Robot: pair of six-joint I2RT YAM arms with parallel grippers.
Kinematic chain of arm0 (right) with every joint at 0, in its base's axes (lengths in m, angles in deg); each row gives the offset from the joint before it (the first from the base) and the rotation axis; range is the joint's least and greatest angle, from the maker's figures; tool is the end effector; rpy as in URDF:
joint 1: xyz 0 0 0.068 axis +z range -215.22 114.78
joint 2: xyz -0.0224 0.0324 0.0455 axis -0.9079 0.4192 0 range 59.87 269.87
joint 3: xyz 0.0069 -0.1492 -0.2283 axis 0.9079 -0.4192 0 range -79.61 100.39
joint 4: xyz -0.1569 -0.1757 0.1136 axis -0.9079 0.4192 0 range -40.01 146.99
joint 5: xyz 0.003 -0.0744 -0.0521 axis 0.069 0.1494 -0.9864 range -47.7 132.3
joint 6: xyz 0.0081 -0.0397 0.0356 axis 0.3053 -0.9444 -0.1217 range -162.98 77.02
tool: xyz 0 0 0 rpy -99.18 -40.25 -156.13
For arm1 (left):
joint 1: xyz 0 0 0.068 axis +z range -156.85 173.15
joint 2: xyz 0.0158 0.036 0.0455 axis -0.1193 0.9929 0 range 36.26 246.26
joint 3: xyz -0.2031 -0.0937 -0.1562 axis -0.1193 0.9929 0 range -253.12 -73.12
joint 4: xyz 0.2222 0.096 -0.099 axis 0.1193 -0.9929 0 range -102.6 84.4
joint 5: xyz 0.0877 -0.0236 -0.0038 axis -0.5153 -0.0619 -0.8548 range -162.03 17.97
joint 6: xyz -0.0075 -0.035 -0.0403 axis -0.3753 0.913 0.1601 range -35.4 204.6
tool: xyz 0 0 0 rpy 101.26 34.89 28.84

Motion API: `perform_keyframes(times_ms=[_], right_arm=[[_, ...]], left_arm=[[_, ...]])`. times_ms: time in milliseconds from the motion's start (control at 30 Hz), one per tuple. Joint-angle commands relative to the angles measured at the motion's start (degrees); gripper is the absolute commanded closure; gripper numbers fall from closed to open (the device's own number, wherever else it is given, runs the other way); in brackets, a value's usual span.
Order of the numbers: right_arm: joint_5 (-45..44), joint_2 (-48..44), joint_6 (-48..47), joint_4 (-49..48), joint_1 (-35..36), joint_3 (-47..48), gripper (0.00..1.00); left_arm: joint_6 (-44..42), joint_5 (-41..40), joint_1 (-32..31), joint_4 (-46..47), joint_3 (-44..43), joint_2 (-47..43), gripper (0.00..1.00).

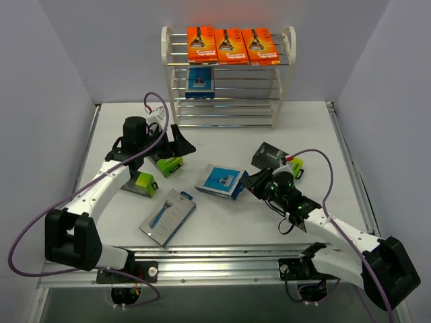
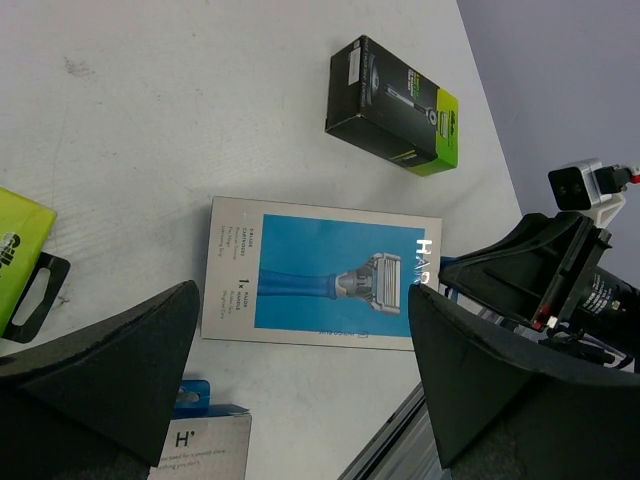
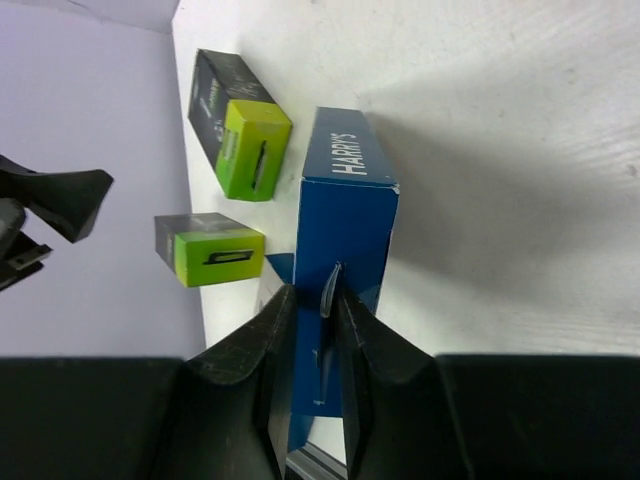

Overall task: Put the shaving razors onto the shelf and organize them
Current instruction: Grab a shaving razor with the right arm

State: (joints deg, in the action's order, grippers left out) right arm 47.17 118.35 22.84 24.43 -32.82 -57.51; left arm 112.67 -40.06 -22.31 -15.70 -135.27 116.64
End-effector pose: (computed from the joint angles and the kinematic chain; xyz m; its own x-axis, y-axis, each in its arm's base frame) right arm 0.1862 0.1217 0.2210 -0.6161 0.6856 -0.3878 -0.1030 0.4180 0.9026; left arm 0.3025 -0.1032 0.3046 -0.7214 -0.2147 -0.6584 0.3806 0.6713 -0.6360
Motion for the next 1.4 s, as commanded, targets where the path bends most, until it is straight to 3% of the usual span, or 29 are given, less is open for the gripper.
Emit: perform_keyframes(times_ms=[0,267,533,767,933,1067,1133,1233,1300,1367], right_arm=[[3.57,0.76,-0.96,-5.99,-1.64,4.95,1.00],[6.30,3.13,-0.70,-8.54,-4.63,7.51,1.00],[7.70,3.22,-0.35,-11.25,-5.51,3.82,1.00],[8.58,5.06,-2.01,-11.00,-6.39,10.05,1.00],[10.95,9.80,-2.98,-12.40,-6.56,17.95,1.00],[11.75,11.57,-3.51,-11.62,-6.56,22.53,1.00],[11.22,12.01,-3.68,-10.13,-6.65,24.72,1.00],[10.17,12.27,-3.51,-8.72,-6.56,26.40,1.00],[9.90,12.45,-2.98,-7.93,-6.56,27.55,1.00],[9.81,12.54,-2.72,-7.57,-6.65,28.42,1.00]], left_arm=[[0.93,1.87,0.87,1.84,-1.92,-1.98,0.06],[6.81,6.79,3.86,7.81,0.45,-0.14,0.06],[9.36,9.25,5.27,11.06,1.15,1.27,0.06],[12.61,12.32,5.53,14.50,2.47,2.68,0.06],[18.93,16.37,6.32,21.70,4.75,5.05,0.06],[27.54,21.20,6.50,36.86,8.09,7.42,0.06],[30.54,21.65,6.76,40.07,9.15,7.43,0.06],[25.56,17.72,6.50,36.41,9.68,3.92,0.06],[16.81,13.32,5.27,25.44,7.93,-0.63,0.06],[10.62,3.75,2.56,15.27,6.43,-3.99,0.06]])
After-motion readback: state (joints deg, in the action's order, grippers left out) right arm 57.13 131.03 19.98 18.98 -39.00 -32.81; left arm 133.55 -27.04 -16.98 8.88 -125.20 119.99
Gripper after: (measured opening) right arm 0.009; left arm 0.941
